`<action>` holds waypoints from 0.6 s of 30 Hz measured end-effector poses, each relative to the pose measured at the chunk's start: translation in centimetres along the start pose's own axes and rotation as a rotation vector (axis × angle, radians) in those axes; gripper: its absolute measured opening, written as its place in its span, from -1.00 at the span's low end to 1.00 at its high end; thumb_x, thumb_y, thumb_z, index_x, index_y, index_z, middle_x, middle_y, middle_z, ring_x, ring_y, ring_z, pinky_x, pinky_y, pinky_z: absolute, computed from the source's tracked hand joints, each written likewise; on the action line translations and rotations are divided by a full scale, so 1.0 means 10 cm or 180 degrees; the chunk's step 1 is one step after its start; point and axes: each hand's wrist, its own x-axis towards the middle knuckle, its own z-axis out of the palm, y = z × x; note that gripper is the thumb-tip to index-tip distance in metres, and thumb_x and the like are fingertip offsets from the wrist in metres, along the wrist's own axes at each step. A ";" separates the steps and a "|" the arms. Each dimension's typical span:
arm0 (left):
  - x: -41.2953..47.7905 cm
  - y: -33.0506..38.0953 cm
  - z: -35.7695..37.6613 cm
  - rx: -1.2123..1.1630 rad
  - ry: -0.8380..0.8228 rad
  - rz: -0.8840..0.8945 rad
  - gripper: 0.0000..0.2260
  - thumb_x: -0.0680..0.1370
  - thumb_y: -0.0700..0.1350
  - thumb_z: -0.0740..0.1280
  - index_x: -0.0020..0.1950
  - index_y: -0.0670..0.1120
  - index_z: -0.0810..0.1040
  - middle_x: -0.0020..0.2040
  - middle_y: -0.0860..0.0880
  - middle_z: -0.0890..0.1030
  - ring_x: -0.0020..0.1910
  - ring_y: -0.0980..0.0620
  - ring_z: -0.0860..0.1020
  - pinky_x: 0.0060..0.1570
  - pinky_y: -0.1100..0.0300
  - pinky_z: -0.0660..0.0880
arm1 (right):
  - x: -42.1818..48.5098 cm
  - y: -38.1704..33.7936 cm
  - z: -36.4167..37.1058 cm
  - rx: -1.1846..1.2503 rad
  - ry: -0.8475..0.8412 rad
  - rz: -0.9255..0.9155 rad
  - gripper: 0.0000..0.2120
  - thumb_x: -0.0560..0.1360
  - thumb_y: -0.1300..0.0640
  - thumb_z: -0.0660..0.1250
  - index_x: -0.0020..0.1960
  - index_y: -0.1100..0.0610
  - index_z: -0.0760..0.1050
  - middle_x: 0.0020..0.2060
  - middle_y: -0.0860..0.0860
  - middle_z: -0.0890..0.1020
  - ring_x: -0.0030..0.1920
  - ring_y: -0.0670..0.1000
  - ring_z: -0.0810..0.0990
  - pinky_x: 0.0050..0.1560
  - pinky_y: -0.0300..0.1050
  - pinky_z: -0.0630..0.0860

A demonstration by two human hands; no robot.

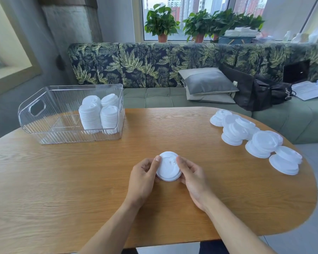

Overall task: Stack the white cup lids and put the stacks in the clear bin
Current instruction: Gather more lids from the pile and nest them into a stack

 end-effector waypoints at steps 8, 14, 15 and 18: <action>-0.01 -0.03 0.00 -0.0089 0.0074 0.0019 -0.74 0.65 0.08 0.39 -0.06 -0.10 0.65 -0.27 0.08 0.65 -0.29 0.13 0.57 -0.30 0.14 0.55 | 0.04 0.06 -0.02 -0.0087 0.0015 -0.0024 -0.58 0.42 -0.28 0.44 0.05 0.02 0.75 0.01 0.06 0.77 0.09 0.04 0.73 0.21 0.10 0.61; -0.04 -0.05 0.01 -0.0011 -0.0041 0.0170 -0.79 0.65 0.15 0.36 0.04 0.05 0.68 -0.13 0.04 0.75 -0.19 0.13 0.66 -0.23 0.20 0.55 | 0.04 0.08 -0.01 -0.0098 0.0089 -0.0094 -0.52 0.41 -0.31 0.45 0.15 -0.01 0.72 0.10 0.01 0.76 0.21 0.04 0.69 0.39 0.23 0.51; -0.05 -0.04 0.01 0.0030 -0.0084 0.0219 -0.79 0.66 0.16 0.34 0.04 0.07 0.68 -0.13 0.03 0.75 -0.18 0.13 0.66 -0.21 0.21 0.55 | 0.04 0.08 -0.01 -0.0111 0.0092 -0.0109 -0.52 0.40 -0.31 0.45 0.16 -0.02 0.72 0.10 0.01 0.76 0.22 0.05 0.69 0.39 0.23 0.51; -0.05 -0.05 0.02 0.0152 -0.0106 0.0264 -0.79 0.66 0.17 0.32 0.03 0.09 0.67 -0.14 0.04 0.74 -0.20 0.15 0.64 -0.20 0.18 0.53 | 0.05 0.09 0.00 -0.0143 0.0083 -0.0121 -0.58 0.41 -0.28 0.45 0.13 -0.04 0.73 0.08 0.02 0.76 0.21 0.05 0.69 0.39 0.21 0.51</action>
